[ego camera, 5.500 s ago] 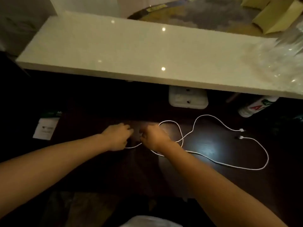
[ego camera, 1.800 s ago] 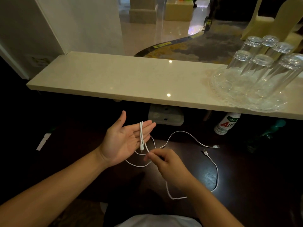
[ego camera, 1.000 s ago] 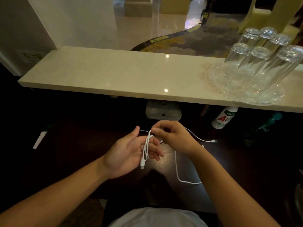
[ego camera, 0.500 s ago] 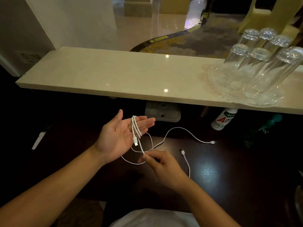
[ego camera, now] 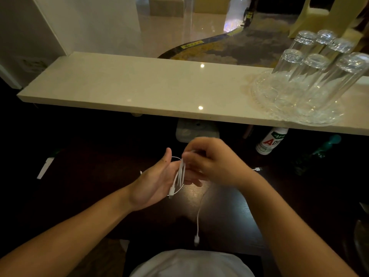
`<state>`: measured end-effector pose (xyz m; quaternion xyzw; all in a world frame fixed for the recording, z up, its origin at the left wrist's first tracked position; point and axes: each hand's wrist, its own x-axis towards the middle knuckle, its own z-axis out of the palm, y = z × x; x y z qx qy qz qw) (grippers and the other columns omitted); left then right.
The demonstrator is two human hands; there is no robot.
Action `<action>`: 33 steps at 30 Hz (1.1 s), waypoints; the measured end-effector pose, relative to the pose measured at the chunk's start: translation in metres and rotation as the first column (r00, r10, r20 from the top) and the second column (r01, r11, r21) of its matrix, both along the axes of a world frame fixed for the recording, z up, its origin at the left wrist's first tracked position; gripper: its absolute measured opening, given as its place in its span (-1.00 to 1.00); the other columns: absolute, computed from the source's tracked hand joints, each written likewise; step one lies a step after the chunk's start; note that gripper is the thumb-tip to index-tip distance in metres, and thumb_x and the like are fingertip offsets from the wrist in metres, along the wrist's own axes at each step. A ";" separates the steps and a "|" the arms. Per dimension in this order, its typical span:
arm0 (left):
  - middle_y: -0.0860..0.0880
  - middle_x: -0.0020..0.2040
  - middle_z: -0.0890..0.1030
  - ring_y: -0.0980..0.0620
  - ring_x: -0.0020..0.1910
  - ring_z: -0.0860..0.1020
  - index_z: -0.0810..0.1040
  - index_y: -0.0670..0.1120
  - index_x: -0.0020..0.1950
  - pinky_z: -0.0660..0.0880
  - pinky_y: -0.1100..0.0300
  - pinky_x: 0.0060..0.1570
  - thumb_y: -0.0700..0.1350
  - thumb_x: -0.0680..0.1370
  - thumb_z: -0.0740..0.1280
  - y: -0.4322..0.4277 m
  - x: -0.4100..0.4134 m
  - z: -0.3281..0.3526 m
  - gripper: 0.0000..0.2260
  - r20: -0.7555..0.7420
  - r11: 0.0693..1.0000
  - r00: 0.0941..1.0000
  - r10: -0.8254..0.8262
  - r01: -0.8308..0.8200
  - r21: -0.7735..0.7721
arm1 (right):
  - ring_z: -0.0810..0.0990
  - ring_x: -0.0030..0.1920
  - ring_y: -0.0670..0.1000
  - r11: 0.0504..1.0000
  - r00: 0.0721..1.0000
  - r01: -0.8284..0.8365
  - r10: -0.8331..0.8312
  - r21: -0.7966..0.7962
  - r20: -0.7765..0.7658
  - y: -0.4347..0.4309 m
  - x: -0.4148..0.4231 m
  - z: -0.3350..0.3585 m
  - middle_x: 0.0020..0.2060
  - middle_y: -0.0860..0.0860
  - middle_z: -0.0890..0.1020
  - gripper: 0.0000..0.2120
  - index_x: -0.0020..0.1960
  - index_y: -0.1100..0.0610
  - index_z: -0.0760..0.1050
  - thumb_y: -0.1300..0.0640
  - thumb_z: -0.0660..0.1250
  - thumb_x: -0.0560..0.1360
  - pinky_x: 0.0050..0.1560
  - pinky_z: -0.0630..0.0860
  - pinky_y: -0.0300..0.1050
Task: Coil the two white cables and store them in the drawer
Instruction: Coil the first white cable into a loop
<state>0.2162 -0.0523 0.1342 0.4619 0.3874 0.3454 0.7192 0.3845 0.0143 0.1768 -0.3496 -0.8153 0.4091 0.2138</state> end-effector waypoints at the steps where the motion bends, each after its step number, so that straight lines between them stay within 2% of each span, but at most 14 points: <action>1: -0.24 0.27 0.57 -0.25 0.35 0.44 0.41 -0.18 0.41 0.30 -0.02 0.43 0.23 0.58 -0.30 -0.001 0.002 0.001 -0.25 -0.001 1.000 1.000 -0.005 0.005 0.005 | 0.63 -0.26 -0.02 1.000 1.000 0.003 -0.004 -0.030 -0.016 0.007 0.000 -0.001 -0.27 0.04 0.64 -0.88 -0.09 0.16 0.62 0.14 0.34 0.55 -0.20 0.56 -0.16; 4: -0.30 0.22 0.59 -0.27 0.30 0.47 0.42 -0.29 0.35 0.33 0.02 0.38 0.28 0.57 -0.26 -0.005 0.004 0.005 -0.21 0.027 1.000 1.000 0.000 0.001 -0.024 | 0.54 -0.36 0.06 0.989 0.994 -0.002 -0.015 -0.150 -0.112 0.023 -0.002 -0.015 -0.35 0.13 0.59 -0.85 -0.12 0.20 0.61 0.14 0.36 0.54 -0.25 0.50 -0.11; 7: -0.30 0.16 0.60 -0.21 0.20 0.51 0.43 -0.31 0.29 0.39 0.04 0.29 0.30 0.57 -0.18 -0.007 0.001 0.008 -0.22 0.138 0.997 0.990 0.038 -0.029 -0.067 | 0.46 -0.31 0.08 0.945 0.976 0.010 -0.081 -0.328 -0.204 0.026 -0.004 -0.044 -0.34 0.18 0.53 -0.79 -0.16 0.25 0.58 0.13 0.33 0.56 -0.23 0.42 -0.07; 10: -0.29 0.17 0.60 -0.20 0.21 0.52 0.44 -0.32 0.30 0.38 0.00 0.32 0.29 0.58 -0.18 -0.005 -0.005 0.012 -0.23 0.186 0.996 0.980 0.076 -0.066 -0.057 | 0.46 -0.32 0.08 0.864 0.947 -0.011 -0.153 -0.503 -0.283 0.010 -0.010 -0.073 -0.41 0.10 0.52 -0.75 -0.17 0.30 0.55 0.12 0.31 0.55 -0.23 0.42 -0.04; 12: -0.28 0.20 0.60 -0.19 0.23 0.53 0.44 -0.31 0.31 0.38 -0.01 0.31 0.30 0.57 -0.16 -0.002 -0.008 0.017 -0.23 0.218 0.992 0.969 0.117 -0.105 -0.062 | 0.38 -0.43 -0.03 0.797 0.926 0.004 -0.231 -0.604 -0.299 -0.005 -0.016 -0.087 -0.46 0.00 0.45 -0.73 -0.12 0.36 0.54 0.12 0.28 0.51 -0.33 0.33 -0.14; 14: -0.26 0.23 0.60 -0.17 0.25 0.54 0.43 -0.28 0.32 0.40 0.01 0.26 0.31 0.57 -0.16 0.002 -0.012 0.021 -0.24 0.236 0.982 0.954 0.185 -0.172 -0.076 | 0.24 -0.49 -0.14 0.758 0.920 -0.001 -0.255 -0.652 -0.298 -0.018 -0.020 -0.096 -0.50 -0.08 0.35 -0.79 -0.17 0.15 0.60 0.12 0.26 0.57 -0.40 0.17 -0.18; 15: -0.25 0.26 0.59 -0.17 0.28 0.53 0.42 -0.28 0.33 0.41 0.02 0.26 0.30 0.57 -0.17 0.004 -0.014 0.023 -0.24 0.233 0.977 0.949 0.214 -0.202 -0.075 | 0.20 -0.49 -0.13 0.753 0.922 -0.014 -0.245 -0.658 -0.300 -0.024 -0.021 -0.098 -0.51 -0.10 0.30 -0.74 -0.23 0.05 0.60 0.09 0.25 0.59 -0.40 0.14 -0.18; 19: -0.22 0.31 0.57 -0.13 0.34 0.51 0.36 -0.27 0.37 0.32 0.04 0.32 0.33 0.55 -0.21 0.011 -0.020 0.027 -0.21 0.215 0.960 0.936 0.278 -0.276 -0.038 | 0.21 -0.47 -0.10 0.790 0.941 0.016 -0.219 -0.612 -0.259 -0.041 -0.023 -0.092 -0.53 -0.14 0.29 -0.72 -0.21 0.05 0.61 0.01 0.24 0.60 -0.41 0.16 -0.17; 23: -0.19 0.34 0.54 -0.08 0.37 0.48 0.30 -0.26 0.42 0.28 0.06 0.35 0.38 0.52 -0.23 0.014 -0.019 0.026 -0.16 0.223 0.964 0.938 0.267 -0.264 -0.041 | 0.31 -0.47 -0.17 0.905 0.976 0.063 -0.144 -0.420 -0.163 -0.048 -0.018 -0.073 -0.56 -0.18 0.41 -0.74 -0.17 0.04 0.62 0.06 0.23 0.61 -0.36 0.26 -0.23; 26: -0.17 0.37 0.52 -0.05 0.42 0.43 0.29 -0.24 0.42 0.21 0.06 0.41 0.40 0.49 -0.22 0.015 -0.020 0.022 -0.15 0.194 0.976 0.957 0.216 -0.213 -0.038 | 0.37 -0.46 -0.14 0.960 0.995 0.053 -0.075 -0.276 -0.069 -0.050 -0.012 -0.056 -0.49 -0.12 0.46 -0.78 -0.12 0.02 0.63 0.05 0.24 0.60 -0.36 0.34 -0.17; 28: -0.15 0.39 0.51 -0.01 0.44 0.40 0.32 -0.21 0.41 0.17 0.06 0.45 0.40 0.47 -0.22 0.014 -0.019 0.021 -0.16 0.146 0.984 0.973 0.178 -0.175 -0.034 | 0.37 -0.46 -0.13 0.974 1.000 0.005 -0.011 -0.225 -0.025 -0.050 -0.008 -0.044 -0.50 -0.11 0.44 -0.82 -0.11 0.02 0.60 0.07 0.25 0.60 -0.39 0.33 -0.19; 30: -0.09 0.40 0.51 0.05 0.43 0.40 0.38 -0.12 0.37 0.16 0.09 0.46 0.37 0.47 -0.25 0.012 -0.016 0.020 -0.21 0.037 0.989 0.988 0.149 -0.149 0.007 | 0.38 -0.47 -0.13 0.986 0.998 -0.052 0.058 -0.160 0.030 -0.050 -0.005 -0.030 -0.51 -0.13 0.45 -0.83 -0.10 0.03 0.59 0.10 0.26 0.60 -0.39 0.31 -0.25; 33: -0.05 0.36 0.54 0.03 0.37 0.46 0.38 -0.09 0.39 0.28 -0.01 0.42 0.44 0.44 -0.16 0.007 -0.014 0.013 -0.18 -0.105 0.995 0.990 0.092 -0.088 0.046 | 0.43 -0.42 -0.15 0.985 0.988 -0.145 0.149 -0.097 0.033 -0.047 -0.002 -0.005 -0.46 -0.17 0.49 -0.83 -0.09 0.13 0.62 0.15 0.27 0.59 -0.36 0.31 -0.30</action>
